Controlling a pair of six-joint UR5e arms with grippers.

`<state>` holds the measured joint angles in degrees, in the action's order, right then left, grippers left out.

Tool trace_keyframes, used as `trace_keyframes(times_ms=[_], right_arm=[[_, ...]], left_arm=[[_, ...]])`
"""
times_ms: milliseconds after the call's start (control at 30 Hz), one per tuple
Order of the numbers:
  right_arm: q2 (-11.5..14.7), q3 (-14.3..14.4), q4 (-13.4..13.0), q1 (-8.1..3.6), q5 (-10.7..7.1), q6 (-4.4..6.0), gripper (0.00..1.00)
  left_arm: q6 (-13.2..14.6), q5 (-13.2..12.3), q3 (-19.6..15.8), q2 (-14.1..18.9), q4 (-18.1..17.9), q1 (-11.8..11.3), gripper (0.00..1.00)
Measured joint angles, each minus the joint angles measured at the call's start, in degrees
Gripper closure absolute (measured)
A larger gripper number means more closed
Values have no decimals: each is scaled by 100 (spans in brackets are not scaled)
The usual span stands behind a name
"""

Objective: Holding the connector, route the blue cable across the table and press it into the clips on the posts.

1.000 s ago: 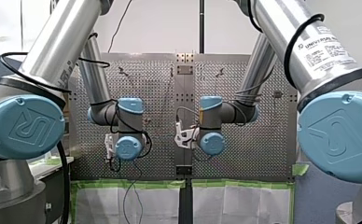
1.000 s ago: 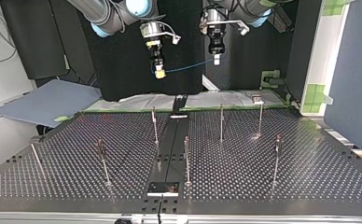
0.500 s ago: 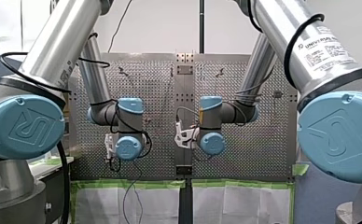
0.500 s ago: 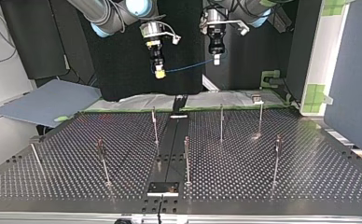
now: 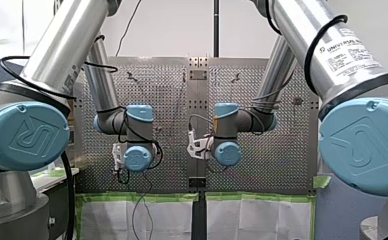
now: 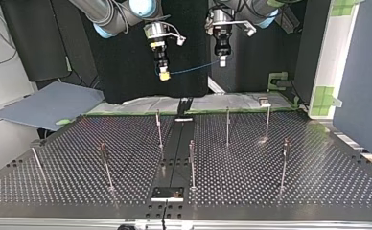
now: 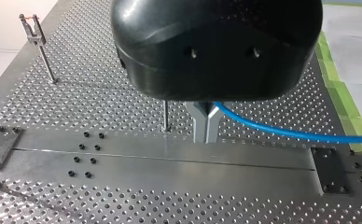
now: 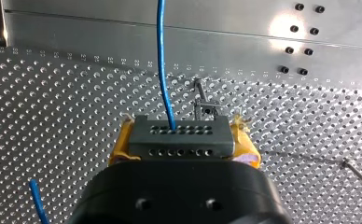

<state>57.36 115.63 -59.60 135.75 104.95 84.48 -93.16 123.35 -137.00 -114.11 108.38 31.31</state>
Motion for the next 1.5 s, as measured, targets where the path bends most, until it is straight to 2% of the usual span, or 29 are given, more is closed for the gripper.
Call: trace_keyframes(times_ms=[1500], right_arm=[[-22, -24, 22, -4, 24, -21, 100]], left_arm=[[18, -53, -9, -18, 132, 17, 98]])
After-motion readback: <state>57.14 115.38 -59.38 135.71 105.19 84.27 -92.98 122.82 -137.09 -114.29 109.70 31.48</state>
